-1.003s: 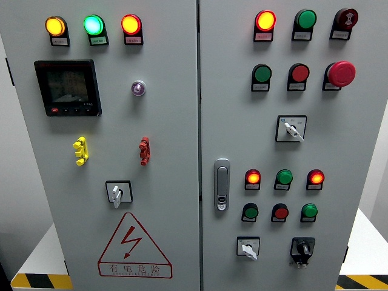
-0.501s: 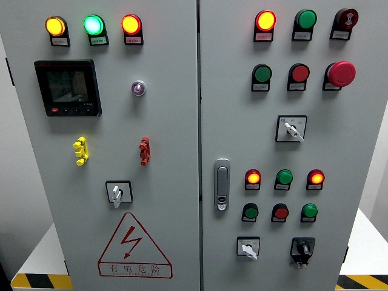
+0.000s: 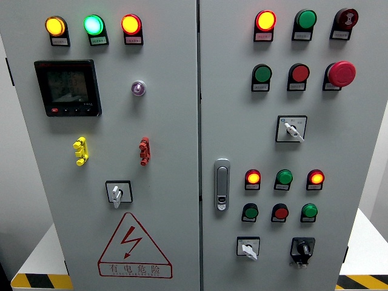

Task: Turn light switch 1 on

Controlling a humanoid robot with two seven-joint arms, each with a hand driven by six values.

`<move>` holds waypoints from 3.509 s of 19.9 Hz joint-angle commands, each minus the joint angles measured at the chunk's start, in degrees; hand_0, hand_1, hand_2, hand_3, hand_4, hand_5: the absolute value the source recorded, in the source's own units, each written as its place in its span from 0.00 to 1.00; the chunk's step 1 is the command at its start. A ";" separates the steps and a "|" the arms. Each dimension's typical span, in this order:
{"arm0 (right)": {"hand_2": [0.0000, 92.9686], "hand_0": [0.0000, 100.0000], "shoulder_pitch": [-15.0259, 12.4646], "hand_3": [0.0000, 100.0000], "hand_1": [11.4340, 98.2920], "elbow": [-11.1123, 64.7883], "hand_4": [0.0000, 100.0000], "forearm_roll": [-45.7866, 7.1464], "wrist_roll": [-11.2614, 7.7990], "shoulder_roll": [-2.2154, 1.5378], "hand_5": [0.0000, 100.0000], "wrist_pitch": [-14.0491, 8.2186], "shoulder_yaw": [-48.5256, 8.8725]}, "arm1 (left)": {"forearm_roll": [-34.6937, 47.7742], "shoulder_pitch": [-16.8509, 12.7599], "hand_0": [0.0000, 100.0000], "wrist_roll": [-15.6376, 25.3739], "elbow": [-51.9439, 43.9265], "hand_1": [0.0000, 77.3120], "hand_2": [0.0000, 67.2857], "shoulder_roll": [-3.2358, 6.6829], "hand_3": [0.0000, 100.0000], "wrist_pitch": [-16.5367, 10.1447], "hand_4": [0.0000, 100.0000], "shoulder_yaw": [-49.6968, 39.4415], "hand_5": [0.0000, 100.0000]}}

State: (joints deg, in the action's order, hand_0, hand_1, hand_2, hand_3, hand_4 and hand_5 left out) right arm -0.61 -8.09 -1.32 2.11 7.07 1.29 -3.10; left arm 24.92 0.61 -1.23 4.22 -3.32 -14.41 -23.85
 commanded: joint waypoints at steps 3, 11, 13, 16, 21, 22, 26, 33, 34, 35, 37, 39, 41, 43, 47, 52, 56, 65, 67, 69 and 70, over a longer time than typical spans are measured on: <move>0.00 0.00 0.00 0.20 0.10 0.00 0.19 0.00 0.00 0.05 0.11 -0.06 -0.06 | 23.18 0.00 0.00 0.00 0.00 0.00 0.00 -0.20 0.00 -0.09 0.00 -26.18 0.00; 0.00 0.00 0.00 0.20 0.09 0.00 0.19 0.00 0.00 0.05 0.10 -0.06 0.02 | 53.64 0.00 0.00 0.27 3.07 0.04 0.00 -0.55 0.00 -0.88 0.00 -57.95 0.00; 0.00 0.00 0.00 0.20 0.10 0.00 0.19 0.00 0.00 0.05 0.10 0.03 -0.06 | 55.84 0.00 0.00 0.36 5.34 0.09 0.00 -0.72 0.00 -0.97 0.00 -62.52 0.00; 0.00 0.00 0.00 0.20 0.10 0.00 0.19 0.00 0.00 0.05 0.10 0.03 0.02 | 62.07 -0.09 0.00 0.18 10.70 0.13 0.00 -1.07 0.00 -3.77 0.00 -70.96 0.00; 0.00 0.00 0.00 0.20 0.10 0.00 0.19 0.00 0.00 0.05 0.10 0.03 -0.06 | 64.20 -0.09 0.00 0.18 19.05 0.23 0.00 -0.64 0.00 -4.57 0.00 -71.16 0.00; 0.00 0.00 0.00 0.20 0.10 0.00 0.19 0.00 0.00 0.05 0.10 0.03 -0.06 | 64.20 0.09 0.00 0.18 20.46 0.27 0.00 -0.46 0.00 -4.48 0.00 -70.81 0.00; 0.00 0.00 0.00 0.20 0.09 0.00 0.19 0.00 0.00 0.05 0.10 0.03 0.02 | 63.15 2.38 0.00 0.88 28.70 0.30 0.04 -0.46 0.00 -4.48 0.03 -69.57 0.04; 0.00 0.00 0.00 0.20 0.10 0.00 0.19 0.00 0.00 0.05 0.10 0.03 -0.06 | 63.15 2.37 0.00 0.88 41.99 0.36 0.26 -1.08 0.32 -3.87 0.50 -71.33 0.26; 0.00 0.00 0.00 0.20 0.10 0.00 0.19 0.00 0.00 0.05 0.10 0.03 -0.06 | 63.15 2.37 0.00 0.88 43.66 0.37 0.30 -1.08 0.38 -3.78 0.55 -71.42 0.28; 0.00 0.00 0.00 0.20 0.10 0.00 0.19 0.00 0.00 0.05 0.10 -0.06 0.02 | 63.15 2.37 0.00 0.88 45.59 0.37 0.31 -1.16 0.41 -3.78 0.58 -71.86 0.29; 0.00 0.00 0.00 0.20 0.10 0.00 0.19 0.00 0.00 -0.04 0.10 -0.06 -0.06 | 63.15 2.37 0.00 0.88 49.63 0.39 0.36 -1.25 0.47 -3.78 0.65 -73.17 0.31; 0.00 0.00 0.00 0.20 0.10 0.00 0.19 0.00 0.00 0.05 0.10 -0.06 -0.06 | 63.15 2.37 0.00 0.88 53.41 0.40 0.39 -1.43 0.51 -3.78 0.70 -73.44 0.37; 0.00 0.00 0.00 0.20 0.10 0.00 0.19 0.00 0.00 0.05 0.10 -0.06 0.02 | 63.15 2.37 0.00 0.80 57.81 0.42 0.41 -1.43 0.55 -3.78 0.73 -73.44 0.43; 0.00 0.00 0.00 0.20 0.10 0.00 0.19 0.00 0.00 -0.04 0.10 -0.06 0.02 | 63.15 2.29 0.00 0.71 62.03 0.43 0.42 -1.43 0.59 -3.78 0.77 -73.44 0.46; 0.00 0.00 0.00 0.20 0.10 0.00 0.19 0.00 0.00 0.05 0.10 0.03 0.02 | 63.23 2.11 0.00 -0.08 70.90 0.43 0.44 -1.43 0.61 -3.78 0.79 -73.35 0.50; 0.00 0.00 0.00 0.20 0.10 0.00 0.19 0.00 0.00 0.05 0.10 0.03 0.02 | 63.06 2.20 0.00 -4.83 80.49 0.41 0.45 -1.43 0.60 -3.87 0.79 -73.27 0.51; 0.00 0.00 0.00 0.20 0.10 0.00 0.19 0.00 0.00 0.05 0.10 0.03 -0.06 | 63.14 2.81 0.00 -5.97 84.89 0.39 0.45 -1.43 0.60 -3.78 0.79 -72.83 0.51; 0.00 0.00 0.00 0.20 0.10 0.00 0.19 0.00 0.00 0.05 0.10 0.03 0.02 | 63.15 11.59 0.00 -11.77 87.80 0.38 0.45 -2.22 0.61 -2.82 0.80 -72.92 0.57; 0.00 0.00 0.00 0.20 0.10 0.00 0.19 0.00 0.00 0.05 0.10 -0.06 -0.06 | 63.15 12.92 0.00 -13.00 87.71 0.39 0.44 -2.39 0.62 -0.72 0.81 -72.74 0.59; 0.00 0.00 0.00 0.20 0.10 0.00 0.19 0.00 0.00 0.05 0.10 0.03 0.02 | 63.23 14.23 0.00 -14.06 87.71 0.44 0.45 -2.39 0.63 2.62 0.83 -72.56 0.61; 0.00 0.00 0.00 0.20 0.10 0.00 0.19 0.00 0.00 0.05 0.10 -0.06 -0.06 | 63.23 14.85 0.00 -14.15 87.71 0.46 0.45 -2.39 0.63 4.20 0.84 -72.48 0.63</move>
State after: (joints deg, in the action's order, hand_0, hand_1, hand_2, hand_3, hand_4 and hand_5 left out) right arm -0.62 -8.09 -1.32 2.11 7.11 1.30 -3.09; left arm 88.14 14.44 -14.87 91.97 -5.71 -12.71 -96.47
